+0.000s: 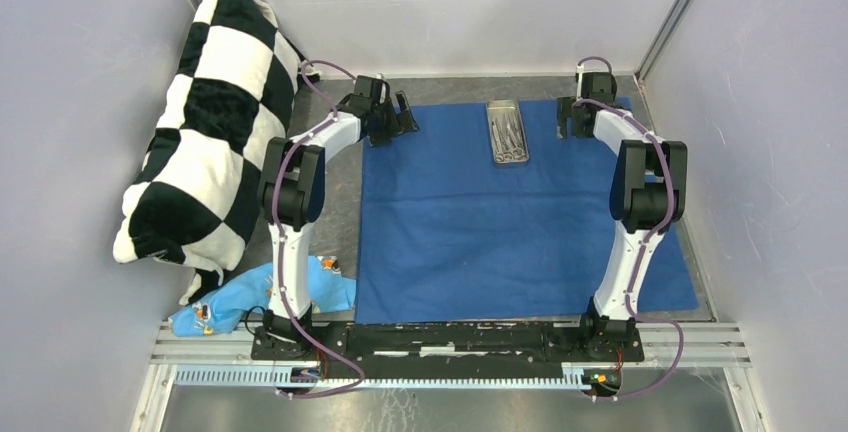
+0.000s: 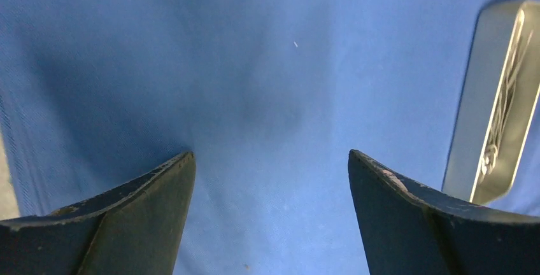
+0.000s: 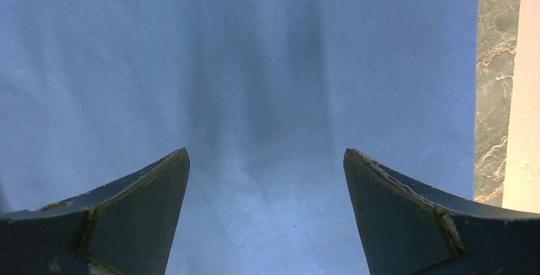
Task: Open and lay out the surgical kit
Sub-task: Smooth out the surgical kit at the center of the board.
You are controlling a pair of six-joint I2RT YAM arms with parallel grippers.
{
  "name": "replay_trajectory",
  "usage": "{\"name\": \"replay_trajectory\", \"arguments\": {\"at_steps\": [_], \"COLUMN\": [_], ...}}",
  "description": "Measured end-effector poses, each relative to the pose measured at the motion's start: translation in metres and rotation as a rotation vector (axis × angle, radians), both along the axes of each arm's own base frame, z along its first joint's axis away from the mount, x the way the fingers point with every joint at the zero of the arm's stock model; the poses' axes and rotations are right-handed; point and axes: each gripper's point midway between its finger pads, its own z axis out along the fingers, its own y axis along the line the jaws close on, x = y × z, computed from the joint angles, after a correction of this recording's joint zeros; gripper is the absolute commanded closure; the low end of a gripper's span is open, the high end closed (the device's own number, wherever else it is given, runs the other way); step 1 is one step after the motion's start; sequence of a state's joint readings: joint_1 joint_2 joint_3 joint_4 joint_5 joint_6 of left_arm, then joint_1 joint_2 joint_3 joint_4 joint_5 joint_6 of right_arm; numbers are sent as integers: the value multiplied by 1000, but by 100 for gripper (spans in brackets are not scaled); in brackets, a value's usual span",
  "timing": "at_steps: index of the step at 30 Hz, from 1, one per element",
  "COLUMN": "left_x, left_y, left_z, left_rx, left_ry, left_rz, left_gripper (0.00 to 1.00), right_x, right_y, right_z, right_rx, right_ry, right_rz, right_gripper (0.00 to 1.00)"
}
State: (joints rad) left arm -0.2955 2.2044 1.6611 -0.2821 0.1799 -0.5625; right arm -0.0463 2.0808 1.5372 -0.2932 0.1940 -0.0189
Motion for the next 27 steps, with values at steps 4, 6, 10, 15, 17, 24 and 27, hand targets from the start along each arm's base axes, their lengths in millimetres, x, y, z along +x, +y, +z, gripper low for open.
{"name": "replay_trajectory", "arguments": {"at_steps": [4,6,10,15,17,24,27], "left_x": [20,29,48,80,93,106,91], "left_y": [13,20,27,32,35,39,37], "left_z": [-4,-4,-3,-1,1,6,8], "left_rx": [-23,-33,-63,-119,-139,-158,-129], "left_ry": [-23,-36,-59,-89,-105,-96,-71], "left_rz": [35,60,80,84,80,61,53], "left_gripper": [6,6,5,5,4,0,0], "right_x": [0,3,19,42,47,58,45], "right_y": [-17,-28,-44,-52,-52,-51,-44], "right_z": [-15,-23,-25,-24,-23,-15,-5], "right_rx": [-37,-41,-29,-35,-34,-10,5], "right_ry": [35,42,15,-12,-22,0,14], "right_rz": [-18,-34,-54,-59,-57,-32,-31], "right_gripper": [2,2,2,2,2,2,2]}}
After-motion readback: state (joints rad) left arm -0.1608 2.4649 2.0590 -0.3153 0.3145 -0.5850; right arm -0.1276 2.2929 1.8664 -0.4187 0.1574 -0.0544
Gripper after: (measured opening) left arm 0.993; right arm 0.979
